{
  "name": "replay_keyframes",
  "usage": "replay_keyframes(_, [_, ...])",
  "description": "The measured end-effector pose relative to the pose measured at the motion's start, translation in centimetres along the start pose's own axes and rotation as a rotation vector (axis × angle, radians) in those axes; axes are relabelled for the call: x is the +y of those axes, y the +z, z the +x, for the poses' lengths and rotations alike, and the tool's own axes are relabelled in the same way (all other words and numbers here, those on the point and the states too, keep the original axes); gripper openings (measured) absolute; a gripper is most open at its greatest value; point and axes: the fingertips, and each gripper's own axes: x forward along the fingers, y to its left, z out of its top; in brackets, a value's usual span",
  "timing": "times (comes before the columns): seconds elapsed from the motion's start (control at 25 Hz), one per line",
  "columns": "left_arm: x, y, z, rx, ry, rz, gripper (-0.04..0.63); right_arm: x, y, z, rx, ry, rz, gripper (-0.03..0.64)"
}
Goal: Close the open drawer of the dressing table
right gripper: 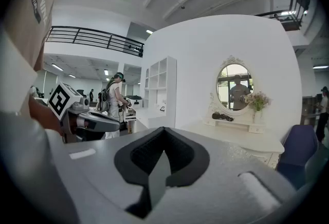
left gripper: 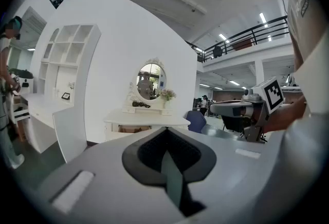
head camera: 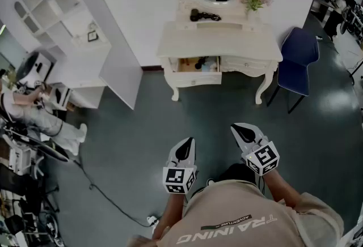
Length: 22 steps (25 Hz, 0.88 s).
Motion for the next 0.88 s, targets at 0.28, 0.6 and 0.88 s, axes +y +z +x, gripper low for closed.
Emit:
replay_keyframes(0.28, [1.9, 0.0, 3.2, 0.022, -0.009, -0.011, 0.018, -1.8, -1.4, 2.0, 0.027, -0.004, 0.017, 0.003])
replay_keyframes(0.6, [6.9, 0.0, 7.2, 0.07, 0.067, -0.046, 0.018, -5.4, -1.3, 8.7, 0.03, 0.045, 0.015, 0.003])
replay_keyframes(0.88, [10.6, 4.2, 13.9, 0.09, 0.089, -0.004, 0.018, -11.3, 1.2, 15.3, -0.018, 0.075, 0.005, 0.003])
